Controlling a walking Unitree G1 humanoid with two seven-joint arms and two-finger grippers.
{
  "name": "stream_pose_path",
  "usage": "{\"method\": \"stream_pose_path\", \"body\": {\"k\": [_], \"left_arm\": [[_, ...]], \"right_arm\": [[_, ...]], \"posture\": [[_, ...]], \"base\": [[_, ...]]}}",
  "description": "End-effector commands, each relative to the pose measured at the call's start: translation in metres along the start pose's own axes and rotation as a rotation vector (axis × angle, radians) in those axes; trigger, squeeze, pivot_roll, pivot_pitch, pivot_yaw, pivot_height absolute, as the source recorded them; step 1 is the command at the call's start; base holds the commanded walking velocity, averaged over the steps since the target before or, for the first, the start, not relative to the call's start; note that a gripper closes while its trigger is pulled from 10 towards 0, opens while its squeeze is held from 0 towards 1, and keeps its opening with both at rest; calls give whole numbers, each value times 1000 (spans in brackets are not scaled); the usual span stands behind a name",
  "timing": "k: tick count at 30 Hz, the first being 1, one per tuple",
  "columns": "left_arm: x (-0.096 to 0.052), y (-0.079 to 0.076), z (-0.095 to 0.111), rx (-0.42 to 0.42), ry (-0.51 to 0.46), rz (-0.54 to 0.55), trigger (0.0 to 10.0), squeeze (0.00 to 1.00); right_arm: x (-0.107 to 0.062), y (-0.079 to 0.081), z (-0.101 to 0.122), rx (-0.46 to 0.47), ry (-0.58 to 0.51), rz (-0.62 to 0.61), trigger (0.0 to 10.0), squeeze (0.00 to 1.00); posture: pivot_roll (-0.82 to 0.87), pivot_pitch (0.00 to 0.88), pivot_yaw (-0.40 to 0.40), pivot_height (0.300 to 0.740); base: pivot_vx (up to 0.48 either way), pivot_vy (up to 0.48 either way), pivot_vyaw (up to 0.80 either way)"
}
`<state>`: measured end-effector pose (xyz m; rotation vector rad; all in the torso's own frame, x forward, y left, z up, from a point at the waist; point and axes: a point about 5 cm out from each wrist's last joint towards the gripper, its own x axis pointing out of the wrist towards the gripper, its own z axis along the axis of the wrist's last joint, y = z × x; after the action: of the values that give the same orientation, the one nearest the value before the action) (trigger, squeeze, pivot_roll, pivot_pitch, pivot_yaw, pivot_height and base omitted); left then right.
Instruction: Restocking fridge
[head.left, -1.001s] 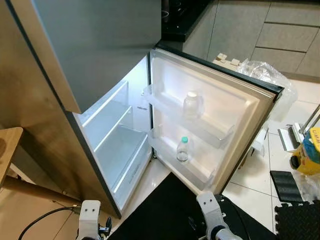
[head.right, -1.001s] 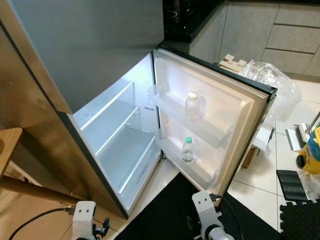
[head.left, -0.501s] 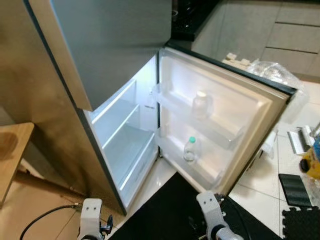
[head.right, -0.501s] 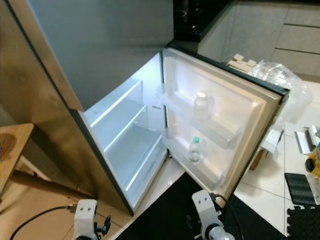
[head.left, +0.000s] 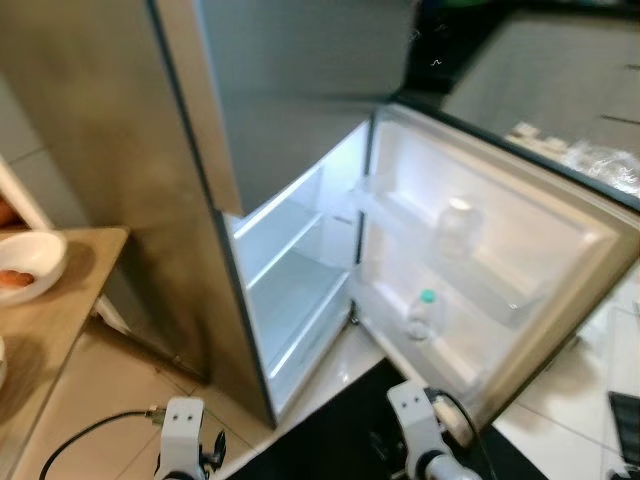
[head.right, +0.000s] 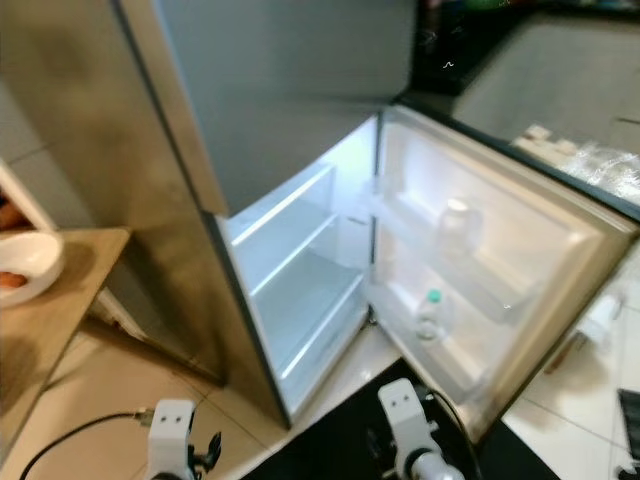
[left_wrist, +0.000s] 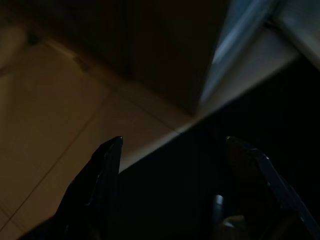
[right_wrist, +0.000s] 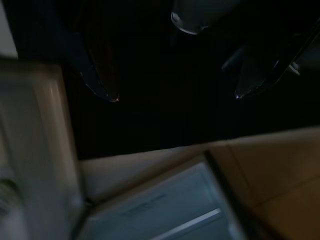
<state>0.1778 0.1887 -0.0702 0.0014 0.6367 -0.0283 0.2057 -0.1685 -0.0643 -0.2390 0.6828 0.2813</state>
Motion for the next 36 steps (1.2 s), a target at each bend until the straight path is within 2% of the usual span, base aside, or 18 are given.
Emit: {"method": "stream_pose_path", "body": {"k": [1,9,11,32,36], "left_arm": [[-2,3,-3,13,15,5,10000,0],[-1,3,-3,13,16,1,10000,0],[-1,2,-2,11,13,-2,10000,0],[3,1,3,-23,11,14,10000,0],[2,-1,2,-2,13,-7,10000,0]], "right_arm": [[0,1,-1,15,0,-6,10000,0],[0,0,-1,18,0,-11,10000,0],[-1,0,-2,51,4,-26,10000,0],[0,-2,-1,58,6,-31,10000,0],[0,-2,-1,58,5,-32,10000,0]], "posture": [[-62,45,36,719],[-65,49,36,719],[-66,55,37,719],[-65,67,33,719],[-65,69,31,719]], "base": [[0,0,575],[0,0,553],[0,0,0],[0,0,0],[0,0,0]]}}
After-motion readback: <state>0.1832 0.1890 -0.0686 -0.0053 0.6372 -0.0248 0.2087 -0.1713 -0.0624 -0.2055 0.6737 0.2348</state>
